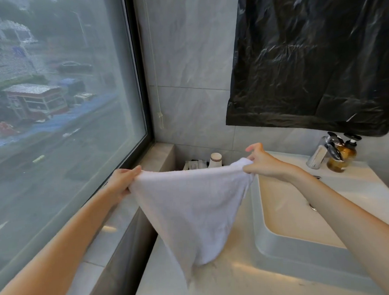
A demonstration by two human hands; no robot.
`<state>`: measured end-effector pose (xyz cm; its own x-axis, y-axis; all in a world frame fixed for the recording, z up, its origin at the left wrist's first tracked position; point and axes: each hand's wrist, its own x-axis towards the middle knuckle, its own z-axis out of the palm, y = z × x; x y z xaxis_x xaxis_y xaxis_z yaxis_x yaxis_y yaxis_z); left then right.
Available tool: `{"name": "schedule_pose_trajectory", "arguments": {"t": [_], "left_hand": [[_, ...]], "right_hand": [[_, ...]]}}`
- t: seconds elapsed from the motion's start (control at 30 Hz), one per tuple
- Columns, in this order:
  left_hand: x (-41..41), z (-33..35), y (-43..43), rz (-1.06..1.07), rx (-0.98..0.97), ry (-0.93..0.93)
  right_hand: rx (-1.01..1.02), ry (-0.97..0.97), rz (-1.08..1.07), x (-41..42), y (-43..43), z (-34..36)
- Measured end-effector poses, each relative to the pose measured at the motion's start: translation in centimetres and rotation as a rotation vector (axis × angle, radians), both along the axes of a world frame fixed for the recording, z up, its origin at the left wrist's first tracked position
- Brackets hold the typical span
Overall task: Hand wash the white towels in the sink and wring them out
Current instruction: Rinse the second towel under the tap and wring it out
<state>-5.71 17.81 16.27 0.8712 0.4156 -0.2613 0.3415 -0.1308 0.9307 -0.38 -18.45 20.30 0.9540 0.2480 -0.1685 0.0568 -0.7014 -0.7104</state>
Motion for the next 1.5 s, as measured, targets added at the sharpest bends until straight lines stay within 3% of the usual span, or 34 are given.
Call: {"name": "schedule_pose_trajectory", "arguments": {"t": [0.13, 0.2, 0.23, 0.3, 0.37, 0.47, 0.53, 0.63, 0.73, 0.87, 0.9, 1.0, 1.07, 1.33, 1.5], "left_hand": [[-0.1, 1.4, -0.3, -0.177, -0.170, 0.017], [-0.5, 2.3, -0.4, -0.346, -0.120, 0.013], [-0.8, 2.5, -0.3, -0.444, -0.030, 0.007], [-1.0, 2.6, -0.3, -0.608, 0.329, 0.016], [-0.9, 2.5, -0.6, -0.561, 0.665, 0.020], [-0.1, 2.4, -0.3, -0.410, 0.765, -0.057], [0.3, 2.6, 0.5, -0.391, 0.787, -0.093], [0.3, 2.9, 1.8, -0.241, 0.567, -0.087], [0.0, 4.0, 1.4, -0.087, 0.195, -0.225], [0.2, 6.2, 0.1, 0.033, -0.027, -0.414], [0.3, 6.6, -0.1, 0.044, -0.001, -0.434], [0.8, 6.3, 0.4, 0.055, 0.115, -0.463], [1.2, 5.5, 1.1, 0.046, 0.167, -0.459], [1.9, 2.9, 2.4, 0.039, 0.178, -0.408], [2.3, 1.2, 3.4, 0.136, 0.148, -0.372]], "right_hand": [[-0.241, -0.138, 0.112, -0.4, 0.0, -1.1], [-0.315, -0.236, 0.129, -0.7, 0.3, -1.5], [-0.333, -0.279, 0.117, -0.7, 0.4, -1.6], [-0.363, -0.328, 0.061, -0.7, 0.3, -1.7], [-0.397, -0.342, 0.016, -0.5, 0.1, -1.8], [-0.342, -0.320, -0.039, 0.2, -0.3, -2.4], [-0.093, -0.253, -0.106, 0.5, -0.7, -2.3], [0.327, -0.108, -0.165, 0.2, -1.0, -1.8], [0.604, -0.108, -0.213, 0.0, -0.2, -0.8], [0.954, -0.034, -0.294, 0.1, 2.4, 2.1], [0.911, -0.028, -0.274, 0.0, 2.7, 2.4], [0.246, -0.234, -0.085, -0.4, 2.4, 1.5], [0.090, -0.294, -0.049, -0.5, 1.4, 0.5], [-0.011, -0.242, 0.161, -0.4, -0.6, -0.7], [0.510, 0.167, 0.111, -0.9, -0.2, -1.9]]}}
